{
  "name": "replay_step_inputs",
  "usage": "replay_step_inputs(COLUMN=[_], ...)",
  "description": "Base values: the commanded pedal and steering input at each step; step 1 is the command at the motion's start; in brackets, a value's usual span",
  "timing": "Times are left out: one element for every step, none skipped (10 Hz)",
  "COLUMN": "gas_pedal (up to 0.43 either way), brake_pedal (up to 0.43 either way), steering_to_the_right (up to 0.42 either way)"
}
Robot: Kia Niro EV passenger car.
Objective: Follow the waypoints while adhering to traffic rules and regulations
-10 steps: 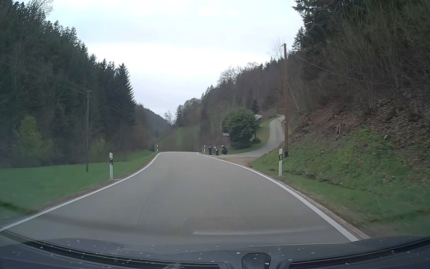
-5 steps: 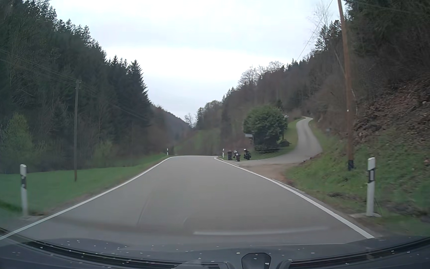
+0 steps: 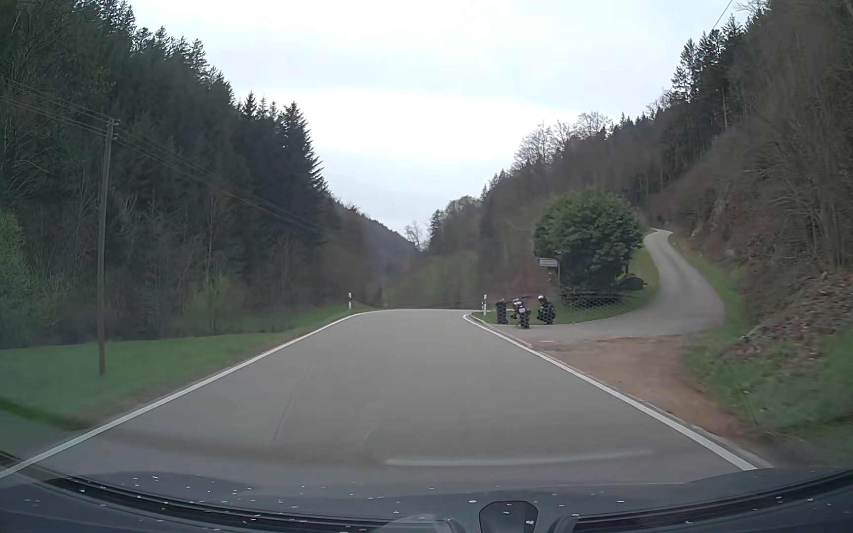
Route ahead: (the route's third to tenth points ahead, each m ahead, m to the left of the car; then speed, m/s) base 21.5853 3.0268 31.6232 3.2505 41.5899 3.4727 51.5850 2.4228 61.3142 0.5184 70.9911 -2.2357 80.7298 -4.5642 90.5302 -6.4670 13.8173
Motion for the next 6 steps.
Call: replay_step_inputs(gas_pedal=[0.000,0.000,0.000,0.000,0.000,0.000], brake_pedal=[0.000,0.000,0.000,0.000,0.000,0.000], steering_to_the_right=[-0.036,-0.031,-0.030,-0.029,-0.027,-0.025])
